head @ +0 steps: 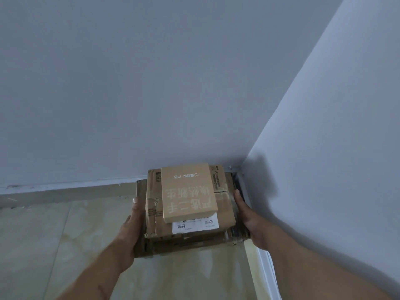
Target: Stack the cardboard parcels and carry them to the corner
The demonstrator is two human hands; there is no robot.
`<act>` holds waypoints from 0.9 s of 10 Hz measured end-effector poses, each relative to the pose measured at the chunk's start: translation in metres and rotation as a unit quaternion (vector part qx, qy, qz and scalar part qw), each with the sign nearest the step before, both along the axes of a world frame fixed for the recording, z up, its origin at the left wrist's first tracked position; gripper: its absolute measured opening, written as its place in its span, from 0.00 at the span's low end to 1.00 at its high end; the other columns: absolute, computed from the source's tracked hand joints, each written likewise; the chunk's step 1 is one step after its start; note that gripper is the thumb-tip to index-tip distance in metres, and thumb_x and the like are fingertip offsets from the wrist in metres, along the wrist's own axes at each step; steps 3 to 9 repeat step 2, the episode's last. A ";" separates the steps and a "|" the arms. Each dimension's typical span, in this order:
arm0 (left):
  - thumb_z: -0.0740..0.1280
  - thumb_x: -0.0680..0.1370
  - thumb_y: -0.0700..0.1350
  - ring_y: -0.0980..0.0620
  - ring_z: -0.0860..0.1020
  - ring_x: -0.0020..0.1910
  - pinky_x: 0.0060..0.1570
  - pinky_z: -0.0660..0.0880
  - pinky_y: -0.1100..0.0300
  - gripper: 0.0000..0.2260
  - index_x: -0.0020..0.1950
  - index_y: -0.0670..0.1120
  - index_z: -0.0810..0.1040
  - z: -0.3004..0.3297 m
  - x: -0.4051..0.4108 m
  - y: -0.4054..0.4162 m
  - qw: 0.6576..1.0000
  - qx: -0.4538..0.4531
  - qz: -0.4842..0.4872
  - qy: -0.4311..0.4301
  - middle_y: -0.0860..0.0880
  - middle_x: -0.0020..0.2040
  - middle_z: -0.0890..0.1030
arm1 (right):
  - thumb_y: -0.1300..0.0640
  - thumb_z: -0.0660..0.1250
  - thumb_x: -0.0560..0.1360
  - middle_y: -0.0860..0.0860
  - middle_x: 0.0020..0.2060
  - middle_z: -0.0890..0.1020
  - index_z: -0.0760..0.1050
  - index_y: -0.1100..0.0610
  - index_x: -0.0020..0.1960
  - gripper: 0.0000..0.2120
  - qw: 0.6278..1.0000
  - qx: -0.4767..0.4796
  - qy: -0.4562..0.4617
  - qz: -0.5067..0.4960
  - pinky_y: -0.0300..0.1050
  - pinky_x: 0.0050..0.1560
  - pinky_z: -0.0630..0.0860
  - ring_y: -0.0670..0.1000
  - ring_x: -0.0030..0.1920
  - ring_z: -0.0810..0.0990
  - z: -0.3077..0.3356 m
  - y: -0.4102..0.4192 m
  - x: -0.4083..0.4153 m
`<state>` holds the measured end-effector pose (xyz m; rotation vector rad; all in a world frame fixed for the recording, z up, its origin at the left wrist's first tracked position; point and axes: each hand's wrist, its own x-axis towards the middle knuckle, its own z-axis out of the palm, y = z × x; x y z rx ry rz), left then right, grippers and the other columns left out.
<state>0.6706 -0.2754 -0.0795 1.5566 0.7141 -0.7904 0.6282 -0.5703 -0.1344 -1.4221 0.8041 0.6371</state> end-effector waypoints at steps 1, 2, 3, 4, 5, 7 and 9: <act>0.48 0.71 0.76 0.44 0.57 0.78 0.75 0.49 0.42 0.44 0.80 0.51 0.56 0.027 -0.005 0.010 1.000 0.029 -0.001 0.004 0.48 0.81 0.58 | 0.12 0.52 0.57 0.54 0.69 0.82 0.74 0.41 0.75 0.55 0.999 -0.040 0.014 -0.013 0.60 0.72 0.72 0.59 0.69 0.79 0.028 0.008 -0.002; 0.46 0.75 0.72 0.48 0.48 0.80 0.75 0.43 0.44 0.38 0.81 0.53 0.50 0.057 -0.016 0.025 0.998 0.030 0.039 -0.029 0.51 0.82 0.49 | 0.16 0.48 0.62 0.55 0.71 0.80 0.77 0.44 0.72 0.51 0.999 -0.046 0.010 -0.019 0.58 0.76 0.67 0.57 0.71 0.76 0.068 0.014 -0.009; 0.46 0.75 0.72 0.48 0.48 0.80 0.75 0.43 0.44 0.38 0.81 0.53 0.50 0.057 -0.016 0.025 0.998 0.030 0.039 -0.029 0.51 0.82 0.49 | 0.16 0.48 0.62 0.55 0.71 0.80 0.77 0.44 0.72 0.51 0.999 -0.046 0.010 -0.019 0.58 0.76 0.67 0.57 0.71 0.76 0.068 0.014 -0.009; 0.46 0.75 0.72 0.48 0.48 0.80 0.75 0.43 0.44 0.38 0.81 0.53 0.50 0.057 -0.016 0.025 0.998 0.030 0.039 -0.029 0.51 0.82 0.49 | 0.16 0.48 0.62 0.55 0.71 0.80 0.77 0.44 0.72 0.51 0.999 -0.046 0.010 -0.019 0.58 0.76 0.67 0.57 0.71 0.76 0.068 0.014 -0.009; 0.46 0.75 0.72 0.48 0.48 0.80 0.75 0.43 0.44 0.38 0.81 0.53 0.50 0.057 -0.016 0.025 0.998 0.030 0.039 -0.029 0.51 0.82 0.49 | 0.16 0.48 0.62 0.55 0.71 0.80 0.77 0.44 0.72 0.51 0.999 -0.046 0.010 -0.019 0.58 0.76 0.67 0.57 0.71 0.76 0.068 0.014 -0.009; 0.46 0.75 0.72 0.48 0.48 0.80 0.75 0.43 0.44 0.38 0.81 0.53 0.50 0.057 -0.016 0.025 0.998 0.030 0.039 -0.029 0.51 0.82 0.49 | 0.16 0.48 0.62 0.55 0.71 0.80 0.77 0.44 0.72 0.51 0.999 -0.046 0.010 -0.019 0.58 0.76 0.67 0.57 0.71 0.76 0.068 0.014 -0.009; 0.46 0.75 0.72 0.48 0.48 0.80 0.75 0.43 0.44 0.38 0.81 0.53 0.50 0.057 -0.016 0.025 0.998 0.030 0.039 -0.029 0.51 0.82 0.49 | 0.16 0.48 0.62 0.55 0.71 0.80 0.77 0.44 0.72 0.51 0.999 -0.046 0.010 -0.019 0.58 0.76 0.67 0.57 0.71 0.76 0.068 0.014 -0.009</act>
